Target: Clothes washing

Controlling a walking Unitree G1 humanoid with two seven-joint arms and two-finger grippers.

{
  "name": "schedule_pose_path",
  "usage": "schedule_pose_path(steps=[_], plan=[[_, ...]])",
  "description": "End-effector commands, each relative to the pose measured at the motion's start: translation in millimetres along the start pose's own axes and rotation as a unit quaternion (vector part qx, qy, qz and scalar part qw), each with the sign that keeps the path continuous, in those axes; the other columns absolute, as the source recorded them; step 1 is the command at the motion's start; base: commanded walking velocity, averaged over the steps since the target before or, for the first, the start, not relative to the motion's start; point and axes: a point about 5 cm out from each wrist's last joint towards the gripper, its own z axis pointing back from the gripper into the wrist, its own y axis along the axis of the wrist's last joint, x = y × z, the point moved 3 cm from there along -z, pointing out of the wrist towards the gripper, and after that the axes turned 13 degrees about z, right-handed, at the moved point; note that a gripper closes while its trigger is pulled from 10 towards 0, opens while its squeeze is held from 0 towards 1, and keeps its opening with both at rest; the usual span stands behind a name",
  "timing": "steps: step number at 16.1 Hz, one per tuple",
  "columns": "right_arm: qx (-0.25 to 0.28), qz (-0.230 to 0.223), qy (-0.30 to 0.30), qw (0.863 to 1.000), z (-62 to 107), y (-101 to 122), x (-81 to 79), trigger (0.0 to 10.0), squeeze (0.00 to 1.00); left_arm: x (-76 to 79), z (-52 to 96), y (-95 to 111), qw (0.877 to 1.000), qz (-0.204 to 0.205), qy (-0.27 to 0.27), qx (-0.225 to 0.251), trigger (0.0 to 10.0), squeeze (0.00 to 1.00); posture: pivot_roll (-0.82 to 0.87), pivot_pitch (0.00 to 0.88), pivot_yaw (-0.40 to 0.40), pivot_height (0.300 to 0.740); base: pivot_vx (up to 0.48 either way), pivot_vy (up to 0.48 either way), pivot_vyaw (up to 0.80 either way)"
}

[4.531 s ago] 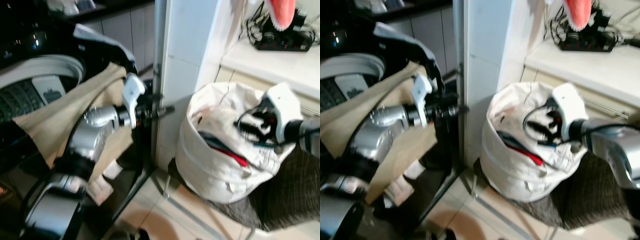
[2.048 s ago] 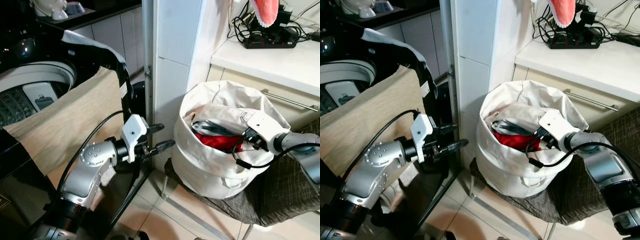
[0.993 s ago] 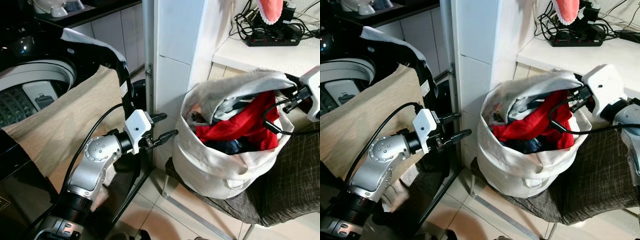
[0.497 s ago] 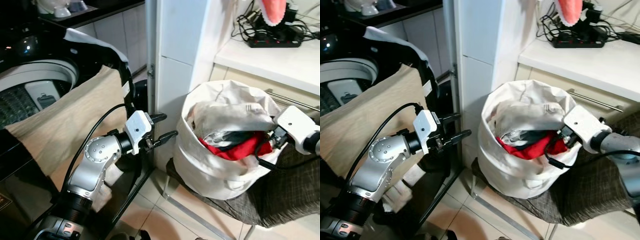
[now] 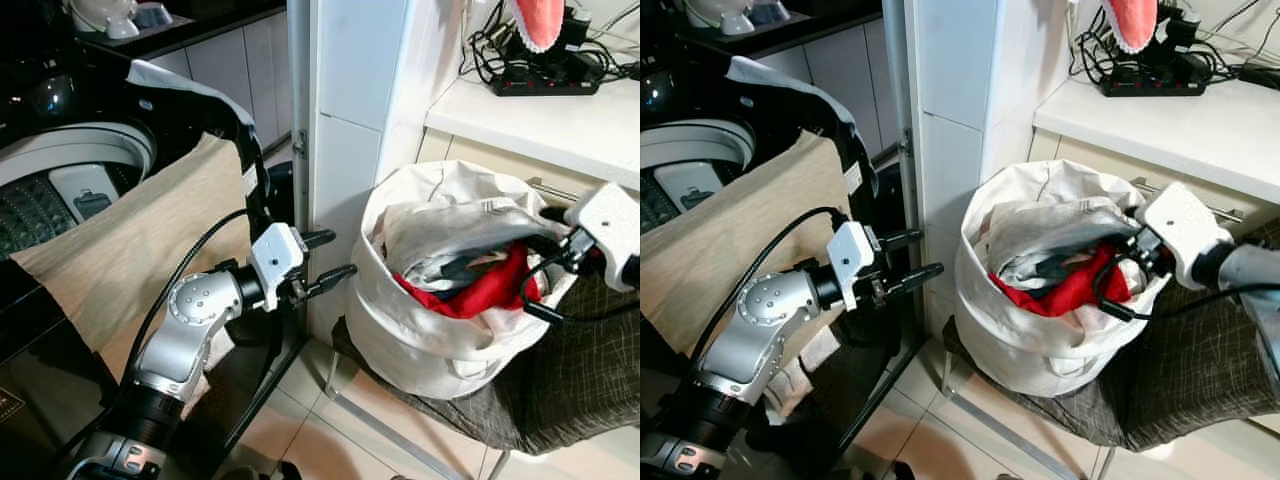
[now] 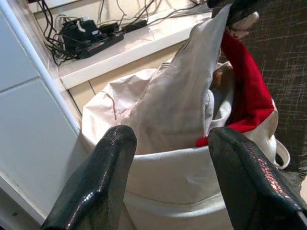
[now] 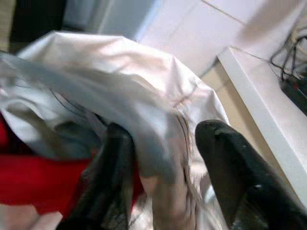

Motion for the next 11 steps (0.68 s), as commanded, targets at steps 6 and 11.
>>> schedule_pose_path(steps=[6,11], plan=[[-0.093,0.056,0.037,0.993,-3.7,-25,-10.0,10.0,0.00,2.6,-1.2,-1,1.000,-0.006,-0.012,-0.010,10.0,0.00,-0.07,0.000,0.011,0.740,0.000,0.000,0.00],[-0.094,0.056,0.031,0.993,-5.9,-26,-9.3,10.0,0.00,2.2,-0.7,-1,1.000,-0.007,-0.011,-0.011,10.0,0.00,-0.07,0.000,0.012,0.740,0.000,0.000,0.00]])
